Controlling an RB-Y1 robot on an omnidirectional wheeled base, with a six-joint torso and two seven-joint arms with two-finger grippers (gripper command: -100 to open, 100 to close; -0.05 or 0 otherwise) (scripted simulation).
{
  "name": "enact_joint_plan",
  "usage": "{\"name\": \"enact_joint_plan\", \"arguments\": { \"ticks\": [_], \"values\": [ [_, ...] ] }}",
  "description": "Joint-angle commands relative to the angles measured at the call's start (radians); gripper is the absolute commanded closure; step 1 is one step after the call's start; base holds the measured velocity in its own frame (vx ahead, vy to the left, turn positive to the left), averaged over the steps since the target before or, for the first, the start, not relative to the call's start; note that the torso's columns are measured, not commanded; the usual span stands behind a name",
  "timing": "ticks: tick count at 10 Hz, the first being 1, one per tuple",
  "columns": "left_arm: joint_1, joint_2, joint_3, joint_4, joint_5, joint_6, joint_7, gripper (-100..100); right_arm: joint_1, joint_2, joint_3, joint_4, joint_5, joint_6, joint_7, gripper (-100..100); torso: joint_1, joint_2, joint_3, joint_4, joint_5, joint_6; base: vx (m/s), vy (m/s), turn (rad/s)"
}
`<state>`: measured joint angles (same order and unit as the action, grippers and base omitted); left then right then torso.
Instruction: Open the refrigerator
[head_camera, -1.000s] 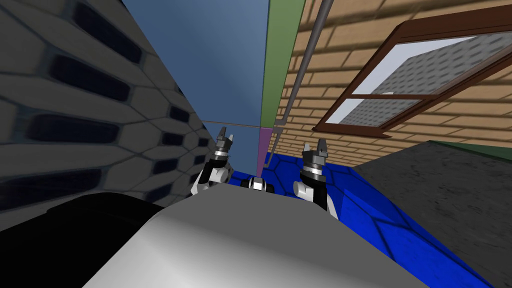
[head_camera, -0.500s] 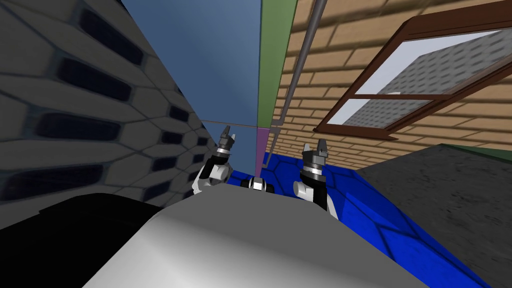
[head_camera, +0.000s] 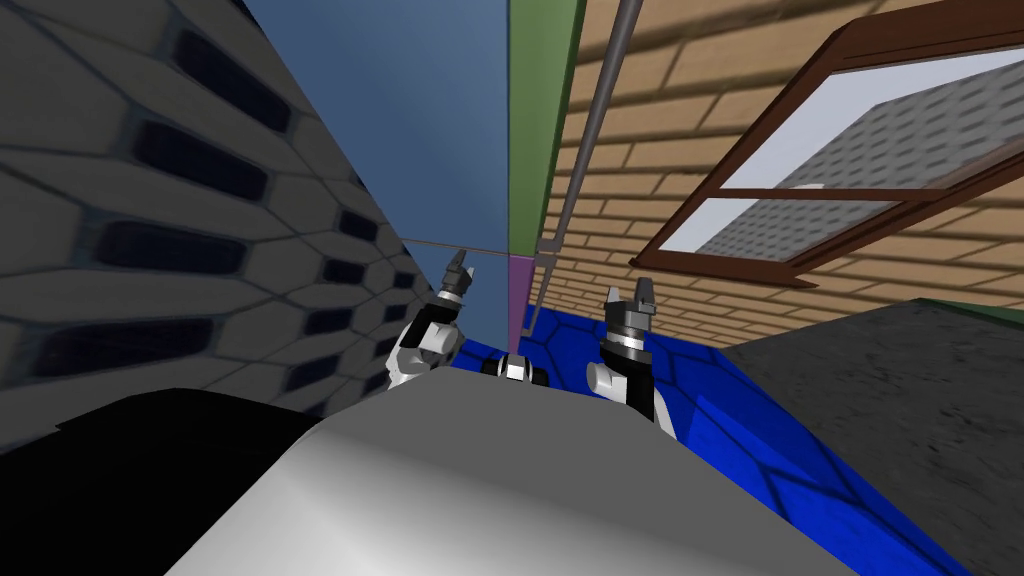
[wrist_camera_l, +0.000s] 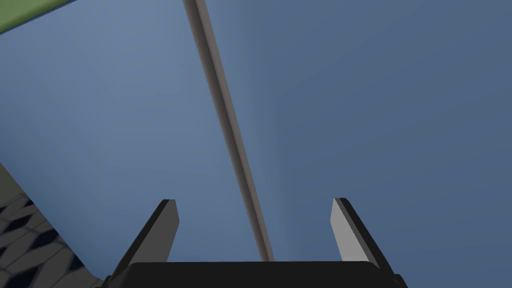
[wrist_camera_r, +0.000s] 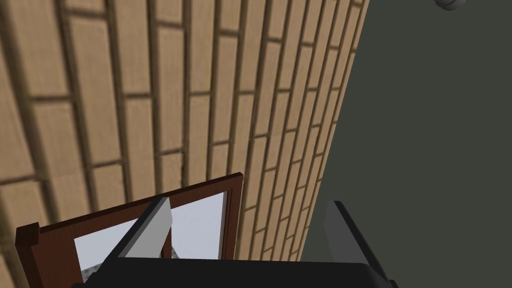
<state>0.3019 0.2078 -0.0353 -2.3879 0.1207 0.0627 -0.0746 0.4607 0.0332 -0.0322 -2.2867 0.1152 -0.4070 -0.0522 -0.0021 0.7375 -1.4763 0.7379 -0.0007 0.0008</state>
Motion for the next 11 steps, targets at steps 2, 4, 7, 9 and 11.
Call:
{"name": "enact_joint_plan", "arguments": {
  "ticks": [2, 4, 7, 9, 11],
  "values": [
    [-0.046, 0.008, 0.000, -0.008, 0.000, 0.096, 0.001, -100, 0.000, 0.000, 0.000, 0.000, 0.000, 0.000, 0.000, 0, -0.001, -0.003, -0.002, -0.001, -0.001, 0.003, 0.002, -0.072, 0.072],
    [-0.064, 0.010, 0.001, -0.012, 0.000, 0.145, 0.002, -100, 0.000, 0.000, 0.000, 0.000, 0.000, 0.000, 0.000, 0, -0.005, -0.005, -0.004, -0.002, -0.002, 0.005, 0.011, -0.063, 0.055],
    [-0.099, 0.012, 0.002, -0.020, 0.001, 0.219, 0.004, -100, 0.000, 0.000, 0.000, 0.000, 0.000, 0.000, 0.000, 0, -0.010, -0.008, -0.005, -0.003, -0.003, 0.008, 0.005, -0.073, 0.065],
    [-0.117, 0.012, 0.003, -0.023, 0.001, 0.257, 0.005, -100, 0.000, 0.000, 0.000, 0.000, 0.000, 0.000, 0.000, 0, -0.013, -0.009, -0.006, -0.003, -0.005, 0.011, -0.002, -0.069, 0.061],
    [-0.153, 0.008, 0.004, -0.027, 0.001, 0.321, 0.006, -100, 0.000, 0.000, 0.000, 0.000, 0.000, 0.000, 0.000, 0, -0.016, -0.012, -0.008, -0.005, -0.005, 0.013, 0.002, -0.091, 0.077]
  ]
}}
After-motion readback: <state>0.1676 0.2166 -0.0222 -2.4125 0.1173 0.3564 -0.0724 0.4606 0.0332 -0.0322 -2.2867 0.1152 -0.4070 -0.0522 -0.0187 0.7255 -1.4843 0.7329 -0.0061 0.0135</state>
